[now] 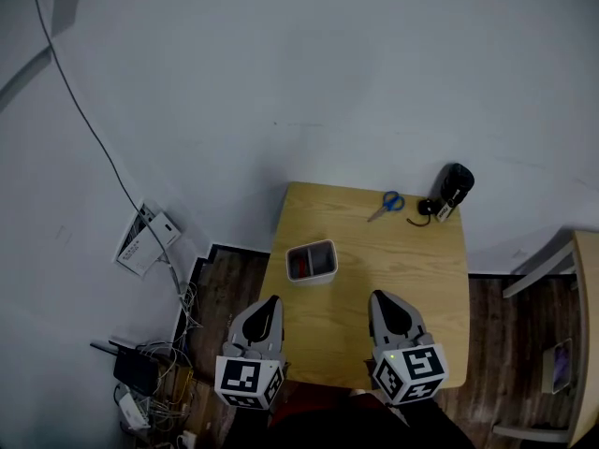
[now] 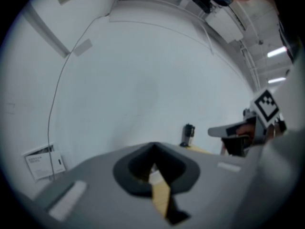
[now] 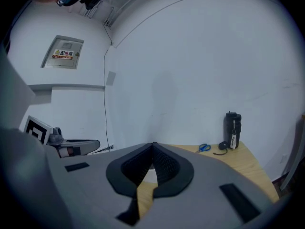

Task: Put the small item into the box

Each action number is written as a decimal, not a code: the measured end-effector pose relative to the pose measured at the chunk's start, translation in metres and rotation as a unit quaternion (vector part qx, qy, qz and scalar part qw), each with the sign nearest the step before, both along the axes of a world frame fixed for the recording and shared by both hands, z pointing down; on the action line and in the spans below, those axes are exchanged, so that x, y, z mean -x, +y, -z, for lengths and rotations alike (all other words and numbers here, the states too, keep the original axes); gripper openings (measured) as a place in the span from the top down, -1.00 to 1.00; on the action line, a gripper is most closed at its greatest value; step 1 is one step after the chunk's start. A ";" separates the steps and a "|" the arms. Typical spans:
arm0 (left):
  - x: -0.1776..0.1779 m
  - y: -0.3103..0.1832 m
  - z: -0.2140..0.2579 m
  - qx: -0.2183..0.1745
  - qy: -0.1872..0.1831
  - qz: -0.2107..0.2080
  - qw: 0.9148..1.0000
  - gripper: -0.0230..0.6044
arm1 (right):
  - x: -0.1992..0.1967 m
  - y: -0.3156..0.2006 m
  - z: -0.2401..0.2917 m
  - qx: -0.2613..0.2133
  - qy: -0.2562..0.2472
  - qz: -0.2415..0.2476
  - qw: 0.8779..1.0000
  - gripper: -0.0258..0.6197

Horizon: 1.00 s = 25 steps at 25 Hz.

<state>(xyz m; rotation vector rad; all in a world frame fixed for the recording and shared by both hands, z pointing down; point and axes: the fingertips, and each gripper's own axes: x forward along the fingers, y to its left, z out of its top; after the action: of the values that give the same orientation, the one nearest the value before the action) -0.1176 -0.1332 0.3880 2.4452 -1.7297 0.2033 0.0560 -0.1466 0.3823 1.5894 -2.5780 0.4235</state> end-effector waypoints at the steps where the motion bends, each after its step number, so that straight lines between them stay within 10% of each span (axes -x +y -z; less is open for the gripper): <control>1: -0.001 0.004 0.001 -0.002 0.000 0.002 1.000 0.92 | 0.000 0.003 0.002 -0.003 -0.001 0.003 1.000 0.90; 25: -0.048 0.094 0.024 -0.033 -0.010 0.011 0.999 0.92 | -0.024 0.086 0.032 -0.063 0.003 0.067 0.996 0.90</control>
<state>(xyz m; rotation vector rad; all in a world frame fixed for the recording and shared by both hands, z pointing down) -0.0697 -0.0393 0.3636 2.4771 -1.7971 0.1726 0.0797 -0.0610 0.3499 1.4387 -2.7353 0.2492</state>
